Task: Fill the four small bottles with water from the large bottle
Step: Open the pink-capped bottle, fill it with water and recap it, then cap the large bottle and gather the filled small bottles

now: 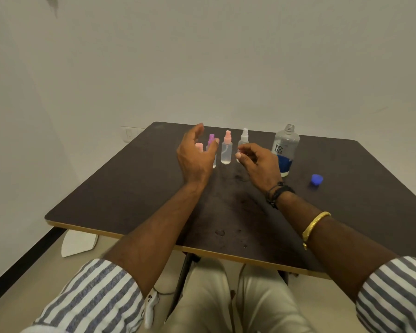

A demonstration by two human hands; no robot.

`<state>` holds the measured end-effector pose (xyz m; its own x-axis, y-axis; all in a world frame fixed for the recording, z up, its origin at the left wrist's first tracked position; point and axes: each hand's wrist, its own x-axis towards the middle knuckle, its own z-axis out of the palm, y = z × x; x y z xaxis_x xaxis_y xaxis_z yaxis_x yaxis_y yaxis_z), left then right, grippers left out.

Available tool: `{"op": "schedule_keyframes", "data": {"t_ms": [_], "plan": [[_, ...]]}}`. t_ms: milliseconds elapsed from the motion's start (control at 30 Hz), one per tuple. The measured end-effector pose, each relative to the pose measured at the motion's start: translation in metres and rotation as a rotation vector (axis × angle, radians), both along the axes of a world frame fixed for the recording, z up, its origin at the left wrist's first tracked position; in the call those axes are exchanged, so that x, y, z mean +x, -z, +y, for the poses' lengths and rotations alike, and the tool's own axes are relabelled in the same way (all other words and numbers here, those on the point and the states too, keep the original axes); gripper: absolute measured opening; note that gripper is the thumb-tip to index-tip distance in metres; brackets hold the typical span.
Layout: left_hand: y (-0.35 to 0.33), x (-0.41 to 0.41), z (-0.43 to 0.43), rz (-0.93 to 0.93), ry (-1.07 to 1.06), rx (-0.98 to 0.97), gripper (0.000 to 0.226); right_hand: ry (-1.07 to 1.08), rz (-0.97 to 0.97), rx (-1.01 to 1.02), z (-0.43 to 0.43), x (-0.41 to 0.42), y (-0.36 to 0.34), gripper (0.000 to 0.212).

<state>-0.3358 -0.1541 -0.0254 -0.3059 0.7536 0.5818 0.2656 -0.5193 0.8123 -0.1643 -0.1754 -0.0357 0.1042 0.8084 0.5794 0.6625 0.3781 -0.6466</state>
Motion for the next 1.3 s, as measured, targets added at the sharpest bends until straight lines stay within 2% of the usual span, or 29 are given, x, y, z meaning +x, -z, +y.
{"op": "schedule_keyframes", "data": {"t_ms": [300, 467, 767, 933, 1100, 1300], "plan": [[-0.003, 0.039, -0.007, 0.083, 0.182, -0.069, 0.053, 0.079, 0.004, 0.032, -0.016, 0.025, -0.011, 0.029], [0.000, 0.060, -0.010, 0.118, 0.245, -0.114, 0.057, 0.238, -0.051, -0.013, -0.023, 0.045, -0.009, 0.028], [0.010, 0.105, -0.015, 0.219, 0.369, -0.213, 0.069, 0.566, -0.244, -0.329, -0.039, 0.095, -0.006, 0.029], [0.014, 0.125, -0.011, 0.259, 0.369, -0.261, 0.079, 0.701, -0.310, -0.395, -0.040, 0.120, 0.003, 0.035], [0.017, 0.135, -0.004, 0.299, 0.356, -0.315, 0.087, 0.689, -0.330, -0.525, -0.035, 0.134, 0.012, 0.041], [0.018, 0.137, 0.005, 0.324, 0.369, -0.339, 0.089, 0.623, -0.312, -0.494, -0.027, 0.138, 0.016, 0.027]]}}
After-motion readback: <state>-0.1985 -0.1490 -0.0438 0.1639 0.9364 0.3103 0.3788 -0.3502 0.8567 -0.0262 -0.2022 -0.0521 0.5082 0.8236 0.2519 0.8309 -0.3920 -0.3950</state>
